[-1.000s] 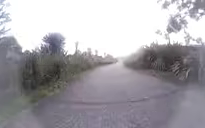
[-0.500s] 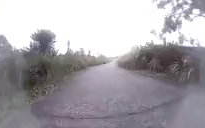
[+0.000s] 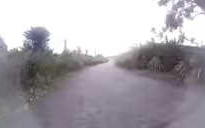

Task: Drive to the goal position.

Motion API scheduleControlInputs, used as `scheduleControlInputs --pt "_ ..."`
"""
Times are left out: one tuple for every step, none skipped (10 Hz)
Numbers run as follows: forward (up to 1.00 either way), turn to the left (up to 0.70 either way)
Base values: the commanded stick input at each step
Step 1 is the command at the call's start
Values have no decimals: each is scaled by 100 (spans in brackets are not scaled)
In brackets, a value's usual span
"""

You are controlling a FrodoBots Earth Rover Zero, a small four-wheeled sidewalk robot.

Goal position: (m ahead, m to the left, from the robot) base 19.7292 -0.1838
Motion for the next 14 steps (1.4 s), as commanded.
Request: scheduleControlInputs --pt "85 0" --pt "85 0" --pt "85 -34" --pt "85 -34" --pt "85 -34" --pt "85 -34" --pt "85 -34" --pt "85 -34" --pt "85 -29" --pt "85 -18" --pt "85 -7" --pt "85 0" --pt "85 0" --pt "85 0"
